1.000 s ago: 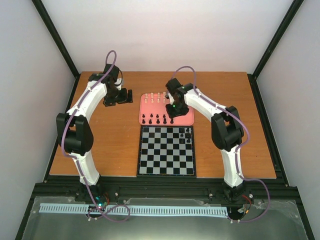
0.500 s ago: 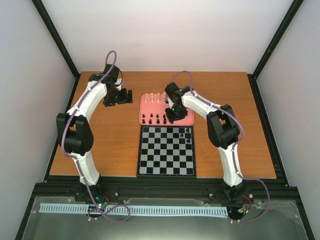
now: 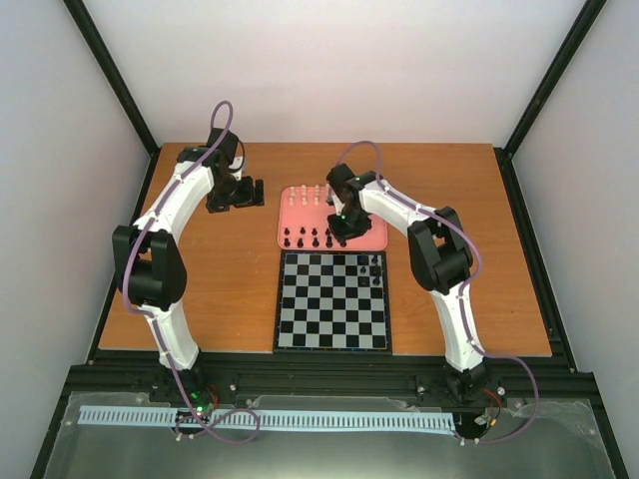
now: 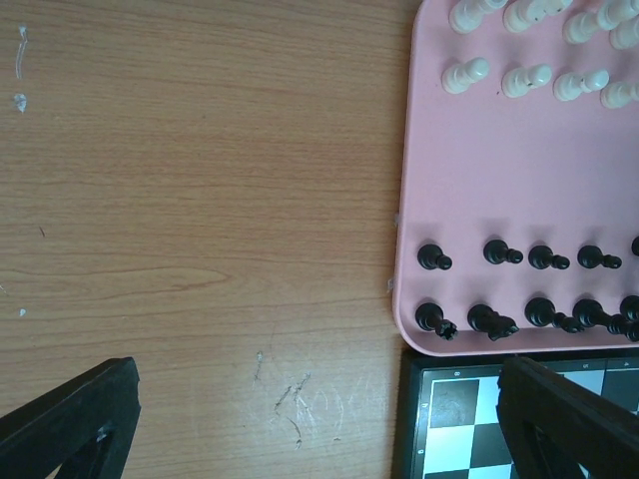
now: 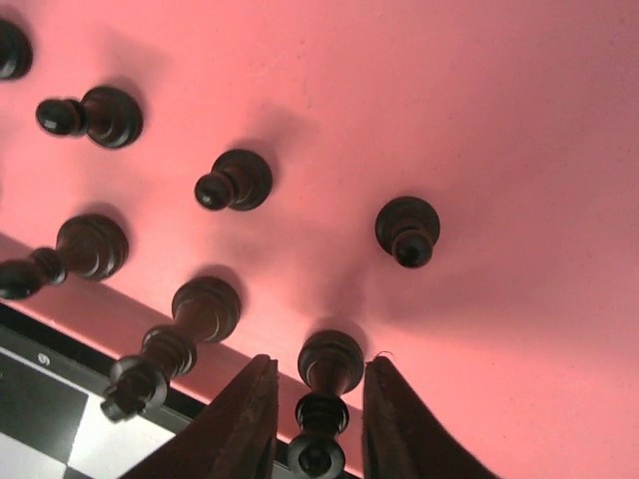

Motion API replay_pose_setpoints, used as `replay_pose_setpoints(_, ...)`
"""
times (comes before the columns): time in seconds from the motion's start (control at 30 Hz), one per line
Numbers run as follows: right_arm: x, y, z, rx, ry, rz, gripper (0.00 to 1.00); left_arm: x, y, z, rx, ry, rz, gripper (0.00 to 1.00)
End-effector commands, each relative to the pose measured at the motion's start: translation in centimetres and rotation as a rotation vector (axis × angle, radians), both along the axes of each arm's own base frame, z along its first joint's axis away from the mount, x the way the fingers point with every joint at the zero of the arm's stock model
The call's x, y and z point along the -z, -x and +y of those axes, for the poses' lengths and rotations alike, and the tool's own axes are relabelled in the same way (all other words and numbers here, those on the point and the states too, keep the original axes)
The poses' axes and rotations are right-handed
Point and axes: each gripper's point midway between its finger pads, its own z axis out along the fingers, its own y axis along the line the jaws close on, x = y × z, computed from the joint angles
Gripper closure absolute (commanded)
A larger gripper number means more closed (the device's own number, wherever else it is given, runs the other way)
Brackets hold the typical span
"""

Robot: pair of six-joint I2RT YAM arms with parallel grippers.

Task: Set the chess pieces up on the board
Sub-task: Pick up the chess piece from the storage box.

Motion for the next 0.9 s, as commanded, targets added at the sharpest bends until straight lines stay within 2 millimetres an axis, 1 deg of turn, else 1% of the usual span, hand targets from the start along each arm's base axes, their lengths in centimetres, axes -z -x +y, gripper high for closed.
replay_pose_setpoints(0.0, 0.0, -0.3, 0.0, -0.008, 0.003, 0.004, 0.77, -0.9, -0.4, 0.1, -0.004, -0.004, -0.031, 0.0)
replay_pose_setpoints(0.1, 0.0, -0.1, -0.1, -0.012, 0.009, 0.012, 0.78, -1.0, -0.4, 0.1, -0.005, -0.005, -0.034, 0.0)
replay_pose_setpoints(0.23, 0.0, -0.1, -0.4, -0.007, 0.021, 0.009, 0.87, -0.9, -0.4, 0.1, -0.006, -0.002, -0.03, 0.0)
replay_pose_setpoints(0.37, -0.7, -0.5, -0.5, -0.002, 0.022, -0.012, 0.95, -0.9, -0.5, 0.0, -0.004, 0.001, -0.03, 0.0)
replay_pose_setpoints(0.47, -2.5, -1.1, -0.6, 0.0, 0.011, -0.054, 0.97, -1.0, -0.5, 0.0, -0.003, 0.003, -0.032, 0.0)
replay_pose_setpoints(0.57, -5.6, -1.6, -0.7, 0.007, -0.014, -0.11, 0.97, -1.1, -0.6, -0.1, -0.004, 0.006, -0.034, 0.0)
replay_pose_setpoints(0.63, -7.8, -1.5, -0.9, 0.013, -0.029, -0.143, 0.97, -1.2, -0.6, -0.1, -0.003, 0.01, -0.035, 0.0)
replay_pose_setpoints(0.7, -9.7, -0.7, -1.4, 0.015, -0.037, -0.162, 0.97, -1.3, -0.6, -0.1, -0.004, 0.011, -0.036, 0.0)
replay_pose_setpoints(0.73, -10.0, -0.2, -1.7, 0.017, -0.035, -0.16, 0.97, -1.3, -0.6, -0.1, -0.004, 0.012, -0.037, 0.0)
replay_pose_setpoints(0.8, -10.4, 1.3, -2.7, 0.025, -0.026, -0.149, 0.97, -1.4, -0.6, -0.1, -0.004, 0.011, -0.038, 0.0)
replay_pose_setpoints(0.87, -10.2, 2.9, -4.0, 0.038, -0.007, -0.139, 0.97, -1.3, -0.6, -0.1, -0.004, 0.012, -0.04, 0.0)
